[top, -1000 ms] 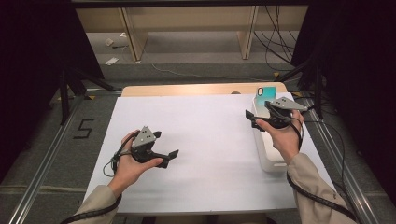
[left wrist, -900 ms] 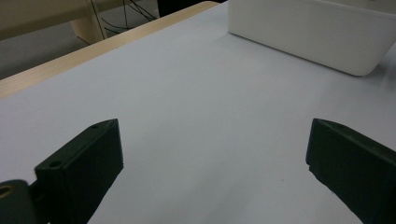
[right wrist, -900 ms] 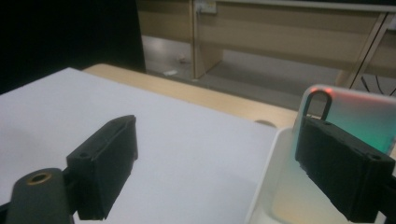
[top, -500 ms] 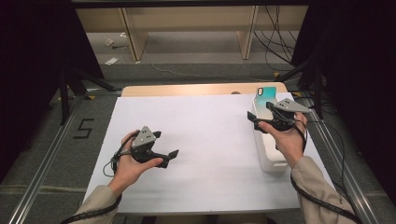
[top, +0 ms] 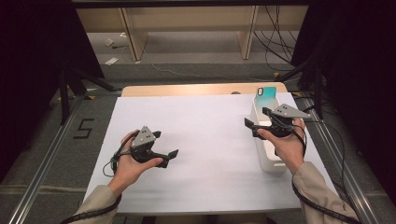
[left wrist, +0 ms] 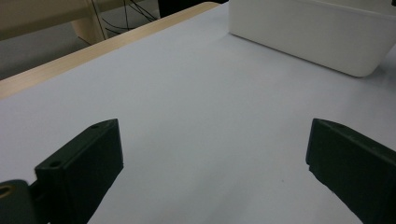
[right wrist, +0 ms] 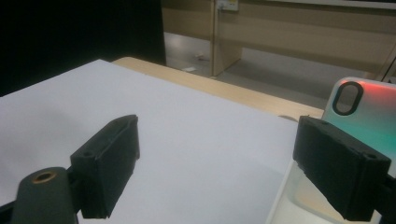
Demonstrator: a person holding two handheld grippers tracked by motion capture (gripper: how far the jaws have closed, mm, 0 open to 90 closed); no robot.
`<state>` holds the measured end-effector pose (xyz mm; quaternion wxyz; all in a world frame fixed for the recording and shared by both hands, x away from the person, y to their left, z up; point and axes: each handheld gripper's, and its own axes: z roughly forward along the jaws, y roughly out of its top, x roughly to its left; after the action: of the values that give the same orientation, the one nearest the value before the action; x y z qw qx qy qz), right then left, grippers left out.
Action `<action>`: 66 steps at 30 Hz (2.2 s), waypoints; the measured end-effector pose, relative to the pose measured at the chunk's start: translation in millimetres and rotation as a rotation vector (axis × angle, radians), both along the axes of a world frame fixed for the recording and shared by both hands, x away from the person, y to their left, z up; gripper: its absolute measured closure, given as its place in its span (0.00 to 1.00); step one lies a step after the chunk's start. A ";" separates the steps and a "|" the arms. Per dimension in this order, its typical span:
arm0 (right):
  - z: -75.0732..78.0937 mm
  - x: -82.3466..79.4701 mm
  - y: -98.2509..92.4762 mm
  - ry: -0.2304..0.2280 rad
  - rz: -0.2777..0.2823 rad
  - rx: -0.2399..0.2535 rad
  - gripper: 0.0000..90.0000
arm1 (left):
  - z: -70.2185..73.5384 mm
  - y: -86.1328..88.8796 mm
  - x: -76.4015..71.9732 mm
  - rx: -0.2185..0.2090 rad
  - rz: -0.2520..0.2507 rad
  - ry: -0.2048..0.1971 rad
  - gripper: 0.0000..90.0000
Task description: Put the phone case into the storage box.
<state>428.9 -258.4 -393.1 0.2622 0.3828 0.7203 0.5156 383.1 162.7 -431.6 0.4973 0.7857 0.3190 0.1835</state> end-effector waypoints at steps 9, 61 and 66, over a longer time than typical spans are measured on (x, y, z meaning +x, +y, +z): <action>-2.4 -8.7 1.6 0.007 0.037 -0.002 0.17 | 0.2 0.1 -0.1 -0.002 0.000 0.000 0.03; -8.6 -44.1 -5.8 0.012 0.157 -0.020 0.18 | -0.1 0.9 0.2 -0.002 0.003 0.000 0.04; -9.6 -45.2 -6.4 0.012 0.156 -0.019 0.18 | 0.1 1.0 0.0 -0.002 0.003 -0.001 0.04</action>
<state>383.6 -264.8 -402.7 0.2204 0.3259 0.7543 0.5255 383.1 163.7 -431.6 0.4980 0.7845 0.3203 0.1843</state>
